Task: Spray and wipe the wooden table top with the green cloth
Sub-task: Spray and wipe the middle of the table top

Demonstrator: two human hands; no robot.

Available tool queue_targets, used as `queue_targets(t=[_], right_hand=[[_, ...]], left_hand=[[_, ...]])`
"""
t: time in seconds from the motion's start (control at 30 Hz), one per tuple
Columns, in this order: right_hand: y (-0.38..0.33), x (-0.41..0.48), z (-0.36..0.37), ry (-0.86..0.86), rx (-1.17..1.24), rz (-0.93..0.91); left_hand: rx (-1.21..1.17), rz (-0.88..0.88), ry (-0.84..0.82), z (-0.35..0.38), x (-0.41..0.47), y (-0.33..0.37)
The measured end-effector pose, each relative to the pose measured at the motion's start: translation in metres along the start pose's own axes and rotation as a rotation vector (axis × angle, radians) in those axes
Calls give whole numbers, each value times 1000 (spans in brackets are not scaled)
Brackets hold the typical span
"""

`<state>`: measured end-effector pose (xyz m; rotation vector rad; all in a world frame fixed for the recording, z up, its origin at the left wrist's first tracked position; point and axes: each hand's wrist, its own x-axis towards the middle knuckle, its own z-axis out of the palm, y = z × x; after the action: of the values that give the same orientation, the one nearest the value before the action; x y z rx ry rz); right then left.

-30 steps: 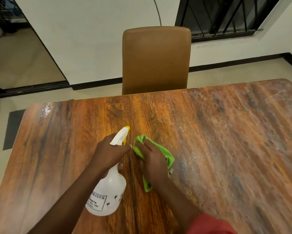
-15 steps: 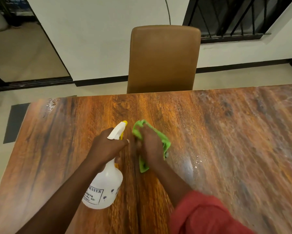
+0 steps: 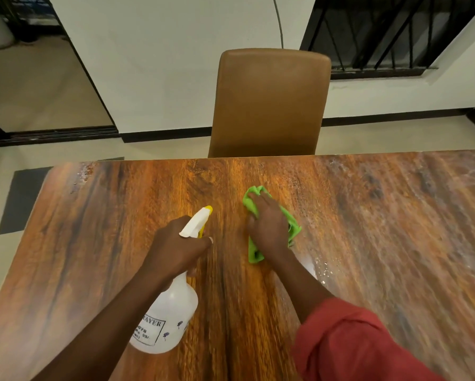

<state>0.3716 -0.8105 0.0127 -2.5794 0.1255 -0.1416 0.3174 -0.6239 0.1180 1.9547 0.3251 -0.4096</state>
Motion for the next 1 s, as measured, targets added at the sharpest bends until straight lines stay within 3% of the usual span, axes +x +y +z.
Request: queue_targets(t=[0.1, 0.27, 0.5, 0.67, 0.9, 1.0], right_hand=[[15, -15, -8, 10, -10, -54], [21, 35, -10, 126, -37, 156], [15, 20, 1, -12, -8, -124], [36, 70, 1, 109, -15, 87], [16, 57, 4, -51, -27, -241], [31, 78, -4, 41, -32, -167]], left_hand=[[-44, -15, -10, 4, 5, 4], [-65, -36, -34, 1, 15, 12], [-48, -93, -40, 12, 18, 12], [-49, -120, -89, 17, 17, 5], [-81, -175, -131, 26, 23, 8], [-93, -189, -147, 27, 23, 10]])
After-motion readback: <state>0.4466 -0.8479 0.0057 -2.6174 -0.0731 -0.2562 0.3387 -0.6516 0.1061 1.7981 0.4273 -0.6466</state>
